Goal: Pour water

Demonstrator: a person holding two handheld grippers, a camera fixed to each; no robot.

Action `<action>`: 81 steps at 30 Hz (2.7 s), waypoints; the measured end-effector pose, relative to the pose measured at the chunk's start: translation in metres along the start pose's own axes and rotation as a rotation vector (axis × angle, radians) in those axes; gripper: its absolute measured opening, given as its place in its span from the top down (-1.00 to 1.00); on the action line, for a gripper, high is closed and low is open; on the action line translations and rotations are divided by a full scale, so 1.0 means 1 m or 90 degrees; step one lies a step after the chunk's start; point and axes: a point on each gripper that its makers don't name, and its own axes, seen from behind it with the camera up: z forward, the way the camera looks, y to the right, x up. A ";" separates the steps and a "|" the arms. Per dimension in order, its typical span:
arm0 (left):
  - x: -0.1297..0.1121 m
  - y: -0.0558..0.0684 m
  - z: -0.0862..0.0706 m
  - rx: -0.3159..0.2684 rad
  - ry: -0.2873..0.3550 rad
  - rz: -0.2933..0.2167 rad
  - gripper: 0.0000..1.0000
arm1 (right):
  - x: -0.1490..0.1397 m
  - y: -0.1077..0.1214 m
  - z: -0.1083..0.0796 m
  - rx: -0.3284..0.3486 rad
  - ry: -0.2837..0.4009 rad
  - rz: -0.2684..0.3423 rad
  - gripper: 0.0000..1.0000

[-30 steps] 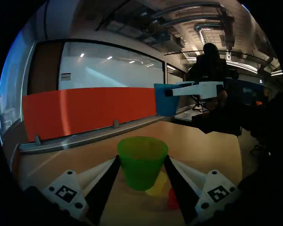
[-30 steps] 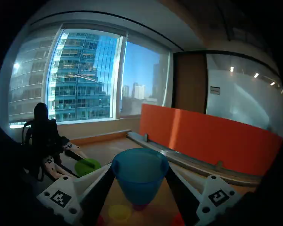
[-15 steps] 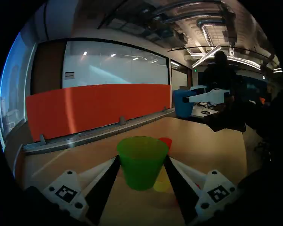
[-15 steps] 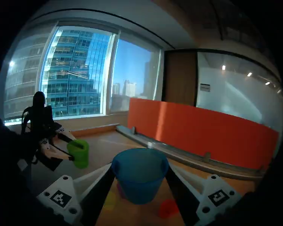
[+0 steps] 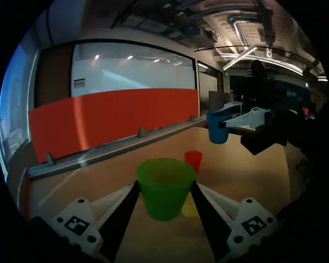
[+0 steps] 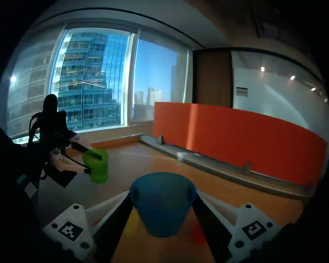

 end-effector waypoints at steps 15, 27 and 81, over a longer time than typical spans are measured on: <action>-0.049 0.000 0.019 -0.024 -0.086 0.005 -0.66 | -0.062 -0.009 0.015 0.038 -0.073 0.010 -0.83; -0.088 0.001 0.029 -0.043 -0.151 0.014 -0.66 | -0.100 -0.011 0.026 0.057 -0.128 0.020 -0.83; -0.147 0.001 0.042 -0.073 -0.208 0.000 -0.66 | -0.188 -0.035 0.034 0.082 -0.237 0.000 -0.84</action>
